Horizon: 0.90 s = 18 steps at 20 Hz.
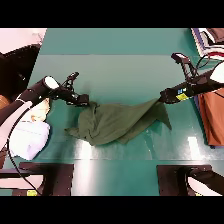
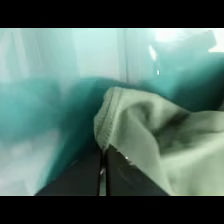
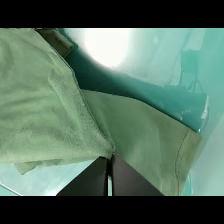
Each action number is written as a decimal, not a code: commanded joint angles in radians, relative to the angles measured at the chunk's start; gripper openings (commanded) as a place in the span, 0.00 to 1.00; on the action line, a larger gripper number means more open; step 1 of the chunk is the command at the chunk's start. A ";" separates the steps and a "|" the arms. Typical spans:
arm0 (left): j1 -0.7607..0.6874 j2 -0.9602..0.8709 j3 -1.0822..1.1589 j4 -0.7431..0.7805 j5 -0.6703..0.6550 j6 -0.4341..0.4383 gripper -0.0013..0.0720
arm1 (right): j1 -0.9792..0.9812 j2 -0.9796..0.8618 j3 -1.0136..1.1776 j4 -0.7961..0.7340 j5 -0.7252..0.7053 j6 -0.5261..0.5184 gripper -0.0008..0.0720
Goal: Fold the shirts.
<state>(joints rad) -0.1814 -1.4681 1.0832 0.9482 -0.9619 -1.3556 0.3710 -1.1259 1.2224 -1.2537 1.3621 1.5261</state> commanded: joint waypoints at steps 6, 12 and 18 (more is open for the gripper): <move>0.063 0.371 0.380 0.188 -0.073 -0.006 0.06 | -0.140 0.043 0.327 -0.005 0.018 -0.041 0.03; 0.066 0.675 0.721 0.224 -0.070 -0.043 0.06 | -0.240 0.202 0.610 -0.005 0.019 -0.080 0.03; 0.066 0.731 0.932 0.223 -0.067 -0.112 0.06 | -0.346 0.247 0.845 -0.004 0.090 -0.081 0.03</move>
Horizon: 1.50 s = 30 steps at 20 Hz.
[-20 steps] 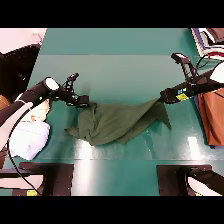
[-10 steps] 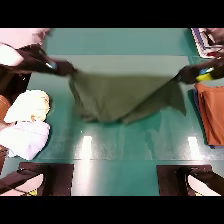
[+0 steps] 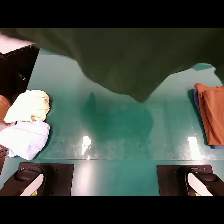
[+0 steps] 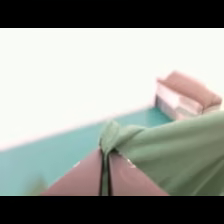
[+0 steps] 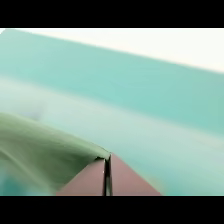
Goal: Fold the shirts.
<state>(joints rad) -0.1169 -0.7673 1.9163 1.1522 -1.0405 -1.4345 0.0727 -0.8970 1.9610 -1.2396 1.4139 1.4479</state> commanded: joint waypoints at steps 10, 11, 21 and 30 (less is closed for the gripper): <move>0.001 -0.310 -0.037 0.156 -0.249 -0.053 0.06 | -0.042 -0.247 0.026 0.086 0.124 -0.008 0.03; 0.001 -0.376 -0.102 0.149 -0.244 -0.055 0.06 | -0.026 -0.308 0.000 0.084 0.129 -0.008 0.03; 0.002 -0.869 -0.309 0.149 0.208 -0.086 0.06 | 0.092 -0.899 -0.021 0.096 -0.060 -0.062 0.03; 0.123 -0.820 -0.268 0.153 -0.212 -0.058 0.77 | -0.006 -0.825 -0.130 0.290 0.023 -0.091 0.63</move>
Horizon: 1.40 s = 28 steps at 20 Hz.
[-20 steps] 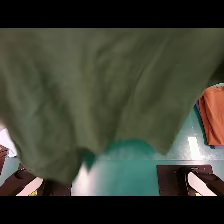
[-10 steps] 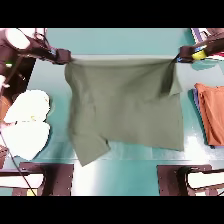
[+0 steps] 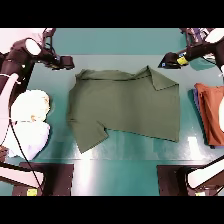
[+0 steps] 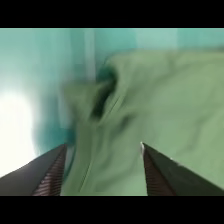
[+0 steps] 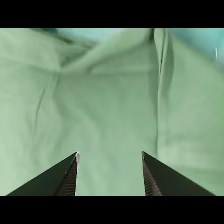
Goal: Fold the shirts.
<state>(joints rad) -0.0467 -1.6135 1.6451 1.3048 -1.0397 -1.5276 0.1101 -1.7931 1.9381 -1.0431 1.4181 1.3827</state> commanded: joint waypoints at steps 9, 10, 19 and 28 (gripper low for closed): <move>0.114 0.418 -0.780 -0.067 -0.122 0.062 0.77 | -0.138 0.534 -0.787 0.293 -0.041 -0.135 0.61; 0.114 0.430 -0.831 -0.082 -0.101 0.062 0.77 | -0.133 0.561 -0.814 0.292 -0.053 -0.136 0.61; 0.091 0.423 -0.975 -0.318 0.085 0.096 0.77 | -0.127 0.673 -0.879 0.293 -0.076 -0.135 0.60; 0.059 0.534 -0.866 -0.290 0.052 0.093 0.06 | -0.291 0.672 -0.881 0.037 0.106 -0.072 0.60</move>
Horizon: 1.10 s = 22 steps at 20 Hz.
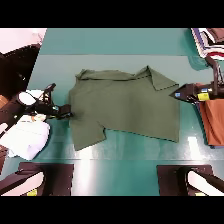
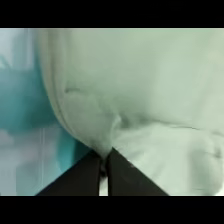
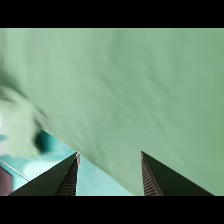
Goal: Fold the shirts.
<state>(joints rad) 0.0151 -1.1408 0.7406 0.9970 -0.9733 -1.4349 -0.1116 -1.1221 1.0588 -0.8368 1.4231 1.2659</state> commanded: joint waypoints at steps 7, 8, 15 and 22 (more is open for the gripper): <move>-0.003 0.127 0.040 0.025 -0.069 0.004 0.06 | -0.337 0.001 -0.285 -0.308 0.116 0.087 0.64; -0.003 0.127 0.040 0.024 -0.060 0.004 0.06 | -0.353 0.001 -0.346 -0.307 0.102 0.087 0.63; -0.003 0.127 0.040 0.023 -0.043 0.003 0.06 | -0.282 0.001 -0.559 -0.269 -0.047 0.087 0.60; -0.003 0.130 0.041 0.021 -0.053 0.003 0.06 | -0.070 -0.047 -0.483 -0.205 -0.153 0.087 0.06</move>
<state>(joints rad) 0.0124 -1.0134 0.7799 1.0187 -1.0168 -1.4319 -0.2577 -1.1599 0.5476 -1.0580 1.3201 1.3537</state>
